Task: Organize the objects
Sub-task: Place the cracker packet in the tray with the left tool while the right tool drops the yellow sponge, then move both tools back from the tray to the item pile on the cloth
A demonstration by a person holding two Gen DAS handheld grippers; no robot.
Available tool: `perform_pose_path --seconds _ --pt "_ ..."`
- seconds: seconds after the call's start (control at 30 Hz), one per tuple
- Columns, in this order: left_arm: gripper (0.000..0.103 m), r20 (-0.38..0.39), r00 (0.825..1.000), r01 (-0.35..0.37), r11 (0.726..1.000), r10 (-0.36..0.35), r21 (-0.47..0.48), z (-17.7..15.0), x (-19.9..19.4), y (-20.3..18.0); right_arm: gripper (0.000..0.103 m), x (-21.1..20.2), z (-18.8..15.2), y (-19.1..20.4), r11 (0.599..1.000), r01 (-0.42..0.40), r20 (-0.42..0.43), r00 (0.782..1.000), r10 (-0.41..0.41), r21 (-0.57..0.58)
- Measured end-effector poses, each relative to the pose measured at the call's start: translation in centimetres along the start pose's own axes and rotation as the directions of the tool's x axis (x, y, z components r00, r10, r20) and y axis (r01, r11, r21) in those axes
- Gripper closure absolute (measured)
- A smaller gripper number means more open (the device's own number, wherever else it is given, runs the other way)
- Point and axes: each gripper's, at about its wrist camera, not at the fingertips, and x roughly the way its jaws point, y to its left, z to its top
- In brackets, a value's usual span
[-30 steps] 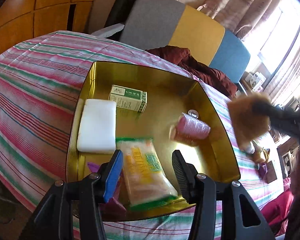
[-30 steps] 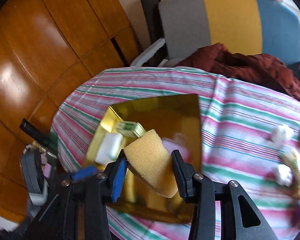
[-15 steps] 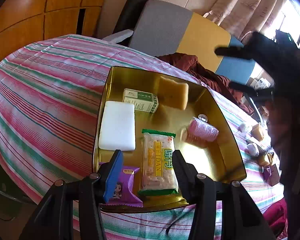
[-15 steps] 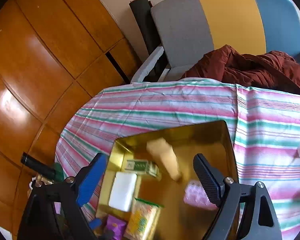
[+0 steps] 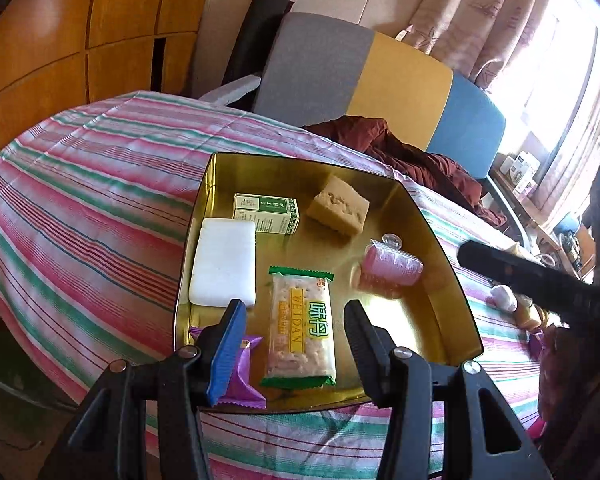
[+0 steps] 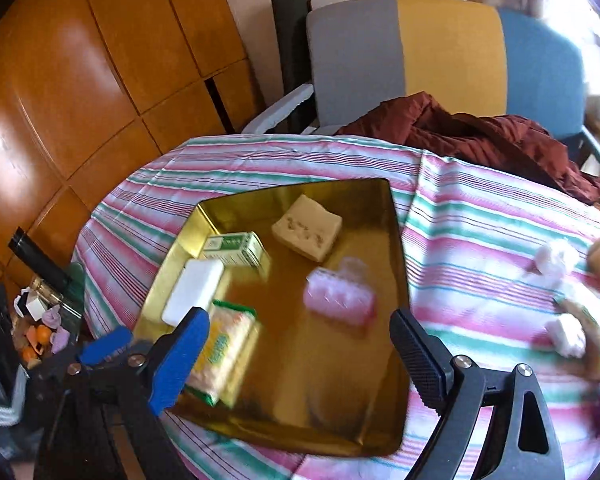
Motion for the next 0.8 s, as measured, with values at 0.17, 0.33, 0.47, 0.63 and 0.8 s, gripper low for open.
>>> perform_pose_path --seconds 0.17,0.33,0.47,0.63,0.8 --pt "0.052 0.017 1.000 -0.023 0.999 0.022 0.043 -0.6 -0.8 -1.1 0.009 -1.6 -2.0 -0.9 0.999 0.051 0.030 0.998 -0.051 0.005" --pt "0.052 0.040 0.999 -0.038 0.994 0.034 0.099 -1.1 -1.5 -2.6 0.009 -3.0 -3.0 -1.4 0.995 0.101 0.062 0.993 -0.100 -0.010" --pt "0.052 0.033 0.999 -0.020 0.991 0.016 0.133 -1.4 -1.5 -3.7 0.009 -3.8 -3.7 -2.4 0.993 0.122 0.073 0.990 -0.121 0.002" --pt "0.052 0.012 1.000 0.008 0.986 -0.010 0.164 -1.8 -1.2 -5.0 0.009 -4.4 -4.5 -4.2 0.990 0.138 0.067 0.988 -0.140 0.041" --pt "0.052 -0.008 1.000 0.021 0.982 -0.020 0.188 -2.3 -0.8 -6.2 0.009 -4.6 -5.5 -6.6 0.982 0.167 0.039 0.985 -0.171 0.086"
